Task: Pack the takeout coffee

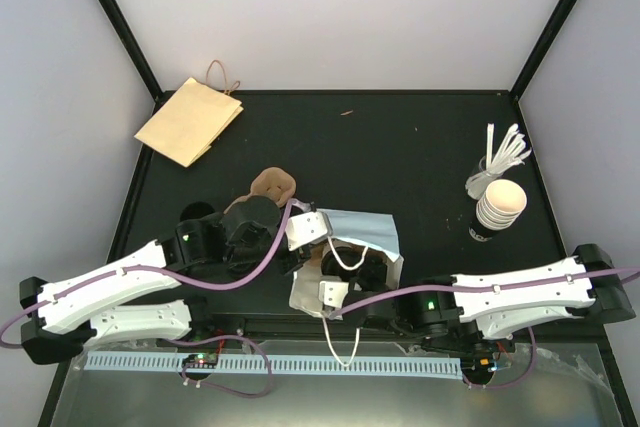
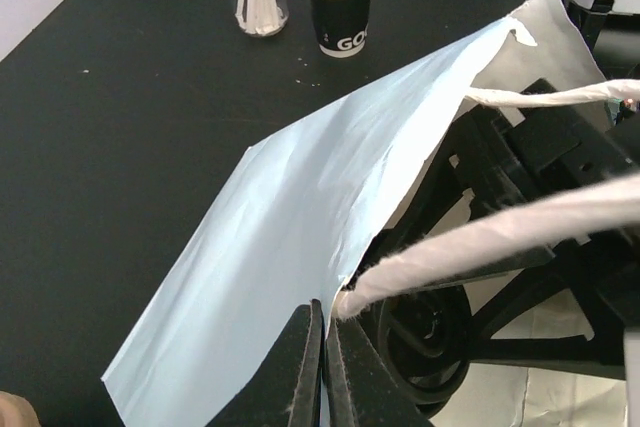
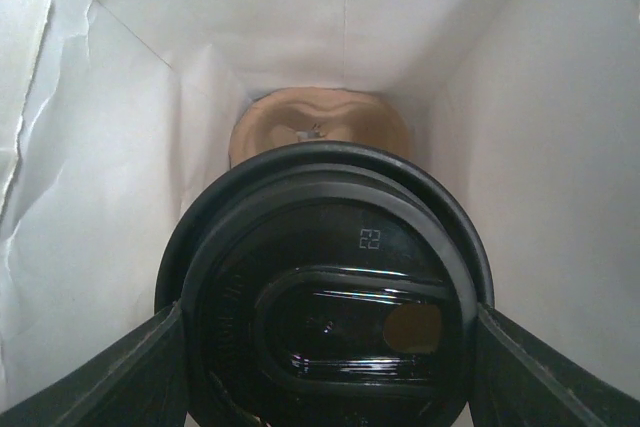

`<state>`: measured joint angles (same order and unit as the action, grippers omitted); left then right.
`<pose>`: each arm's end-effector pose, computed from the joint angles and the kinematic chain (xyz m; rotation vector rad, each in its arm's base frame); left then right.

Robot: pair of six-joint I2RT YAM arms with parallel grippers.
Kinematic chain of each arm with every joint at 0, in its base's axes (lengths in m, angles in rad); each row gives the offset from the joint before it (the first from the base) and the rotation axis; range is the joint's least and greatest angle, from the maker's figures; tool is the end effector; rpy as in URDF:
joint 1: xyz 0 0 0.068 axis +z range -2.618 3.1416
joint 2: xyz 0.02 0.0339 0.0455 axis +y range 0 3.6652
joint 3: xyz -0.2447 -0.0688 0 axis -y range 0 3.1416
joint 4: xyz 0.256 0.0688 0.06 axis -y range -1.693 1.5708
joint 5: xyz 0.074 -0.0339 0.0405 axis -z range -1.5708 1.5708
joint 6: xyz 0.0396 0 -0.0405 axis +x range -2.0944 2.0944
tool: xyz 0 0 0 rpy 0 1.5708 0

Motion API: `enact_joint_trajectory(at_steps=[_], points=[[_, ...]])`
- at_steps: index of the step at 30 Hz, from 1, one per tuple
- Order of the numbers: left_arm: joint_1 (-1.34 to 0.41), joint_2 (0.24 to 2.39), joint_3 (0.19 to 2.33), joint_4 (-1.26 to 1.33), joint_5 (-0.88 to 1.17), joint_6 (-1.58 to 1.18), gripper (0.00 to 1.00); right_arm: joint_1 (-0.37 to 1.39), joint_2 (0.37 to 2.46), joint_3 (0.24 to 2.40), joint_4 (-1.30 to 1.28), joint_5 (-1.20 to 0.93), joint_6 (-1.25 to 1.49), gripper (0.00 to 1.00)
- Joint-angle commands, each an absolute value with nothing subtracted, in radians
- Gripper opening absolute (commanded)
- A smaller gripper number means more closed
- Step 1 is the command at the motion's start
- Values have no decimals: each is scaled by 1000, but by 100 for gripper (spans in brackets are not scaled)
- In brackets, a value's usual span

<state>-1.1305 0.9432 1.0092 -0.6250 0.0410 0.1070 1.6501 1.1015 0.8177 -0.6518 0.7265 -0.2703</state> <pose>0.0940 -0.2034 0.3281 1.2955 1.7764 -0.6357 0.0077 0.2347 0.2343 -1.6490 1.4904 -0.1852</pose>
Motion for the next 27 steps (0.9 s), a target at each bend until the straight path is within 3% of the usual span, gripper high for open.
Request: enact_joint_trajectory(at_steps=[1, 13, 27], points=[[-1151, 930, 999, -597, 7, 61, 1, 1658, 1099, 780, -511, 771, -325, 64], [-1158, 917, 989, -590, -33, 51, 2, 1657, 1081, 672, -411, 670, -340, 65], [-1175, 895, 975, -569, 3, 61, 2, 1657, 1075, 604, -273, 693, -393, 63]])
